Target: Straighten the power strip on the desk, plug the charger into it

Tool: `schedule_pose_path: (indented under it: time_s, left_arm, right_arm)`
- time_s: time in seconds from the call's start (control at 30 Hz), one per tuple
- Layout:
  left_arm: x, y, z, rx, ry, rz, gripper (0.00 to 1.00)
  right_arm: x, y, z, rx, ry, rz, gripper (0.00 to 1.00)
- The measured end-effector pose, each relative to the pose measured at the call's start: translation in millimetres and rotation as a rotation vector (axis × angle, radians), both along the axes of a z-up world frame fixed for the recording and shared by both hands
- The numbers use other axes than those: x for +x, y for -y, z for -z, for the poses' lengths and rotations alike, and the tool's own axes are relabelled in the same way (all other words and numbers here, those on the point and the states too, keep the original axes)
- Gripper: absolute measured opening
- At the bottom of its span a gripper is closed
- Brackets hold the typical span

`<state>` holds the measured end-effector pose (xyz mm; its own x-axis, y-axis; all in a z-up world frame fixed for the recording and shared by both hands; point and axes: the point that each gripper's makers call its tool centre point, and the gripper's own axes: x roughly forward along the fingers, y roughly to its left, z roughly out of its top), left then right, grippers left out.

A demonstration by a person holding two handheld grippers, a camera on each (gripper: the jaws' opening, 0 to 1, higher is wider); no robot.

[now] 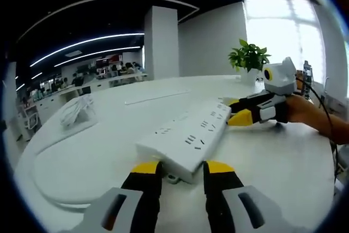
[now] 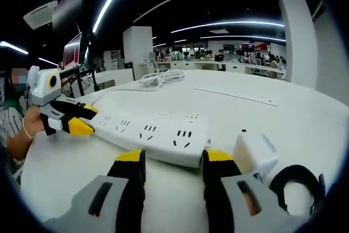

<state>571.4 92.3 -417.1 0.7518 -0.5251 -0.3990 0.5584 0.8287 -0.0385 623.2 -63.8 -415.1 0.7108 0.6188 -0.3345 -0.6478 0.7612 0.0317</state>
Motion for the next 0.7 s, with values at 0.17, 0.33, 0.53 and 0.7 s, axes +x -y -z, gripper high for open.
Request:
schedule_pose_path:
  time_s: [0.17,0.33,0.53,0.7]
  left_arm:
    - [3.7,-0.4,0.1,0.007,-0.006,0.017,0.3]
    - [6.2,-0.2,0.2,0.005,-0.013,0.028,0.3]
    - [9.2,0.5,0.4,0.003,-0.018,0.04,0.31]
    - [12.9,0.7,0.4,-0.01,-0.019,0.062,0.31]
  right_arm:
    - [-1.2,0.9,-0.3,0.006,-0.007,0.03,0.4]
    - [-1.6,2.4,-0.4,0.008,-0.011,0.048,0.39]
    - [-4.5,4.4,-0.7,-0.002,-0.019,0.082,0.38]
    - [-6.2,6.3,-0.5,-0.007,-0.023,0.106,0.37]
